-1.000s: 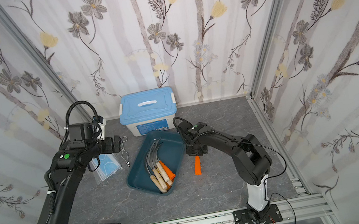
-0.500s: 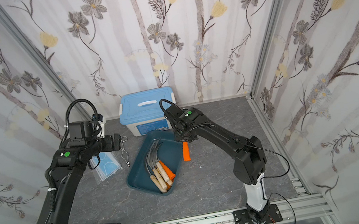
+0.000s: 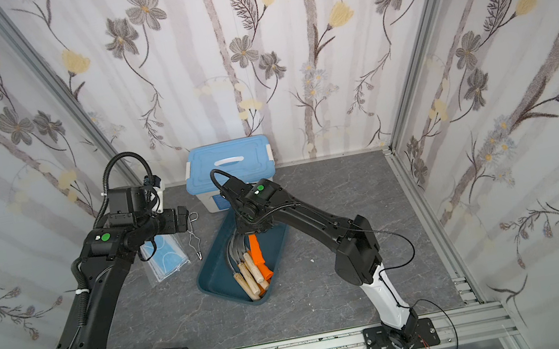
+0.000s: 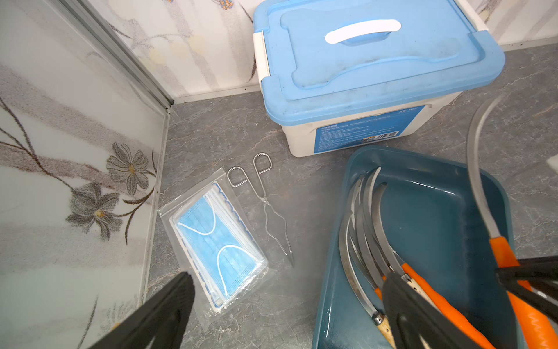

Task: Put small sickles into storage boxes
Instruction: Place the sickle in the storage box.

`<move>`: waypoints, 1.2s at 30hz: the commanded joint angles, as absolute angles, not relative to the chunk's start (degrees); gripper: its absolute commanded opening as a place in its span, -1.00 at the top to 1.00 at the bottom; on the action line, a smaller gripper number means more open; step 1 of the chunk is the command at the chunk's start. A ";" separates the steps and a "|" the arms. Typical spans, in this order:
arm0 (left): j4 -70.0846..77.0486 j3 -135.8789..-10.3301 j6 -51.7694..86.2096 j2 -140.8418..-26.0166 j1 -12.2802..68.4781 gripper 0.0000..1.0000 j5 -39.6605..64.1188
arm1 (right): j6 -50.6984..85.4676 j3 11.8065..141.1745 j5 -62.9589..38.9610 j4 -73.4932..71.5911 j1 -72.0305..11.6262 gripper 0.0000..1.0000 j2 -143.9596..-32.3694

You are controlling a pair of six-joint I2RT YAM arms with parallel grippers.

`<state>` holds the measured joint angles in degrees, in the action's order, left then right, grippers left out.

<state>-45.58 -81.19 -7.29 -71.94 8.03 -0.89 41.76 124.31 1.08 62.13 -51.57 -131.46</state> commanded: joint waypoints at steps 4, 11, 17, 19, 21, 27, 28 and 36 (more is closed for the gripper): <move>-44.34 -81.13 -7.75 -71.80 8.00 -1.00 -0.92 | 40.14 124.80 -1.18 59.51 -53.50 0.73 -134.21; -44.56 -80.99 -7.60 -70.88 8.02 -1.00 -0.53 | 39.48 124.80 -4.20 57.95 -54.35 0.72 -137.05; -44.63 -80.60 -7.83 -70.47 8.00 -1.00 -0.79 | 38.60 124.80 -4.74 58.02 -55.05 0.71 -139.71; -44.61 -80.51 -7.79 -70.25 8.00 -1.00 -0.71 | 38.49 124.80 -4.90 57.85 -55.11 0.71 -140.26; -44.67 -80.45 -7.85 -70.09 8.00 -1.00 -0.75 | 38.32 124.83 -4.93 57.82 -55.19 0.70 -140.67; -44.74 -79.64 -7.76 -69.28 8.00 -1.00 -0.88 | 37.43 124.78 -5.18 58.04 -55.55 0.69 -141.93; -44.79 -79.39 -7.69 -69.11 8.00 -1.00 -0.79 | 37.19 124.74 -5.12 58.01 -55.62 0.68 -142.16; -45.26 -77.58 -7.41 -67.24 8.00 -1.00 -0.88 | 36.46 124.63 -4.18 58.34 -55.93 0.59 -143.17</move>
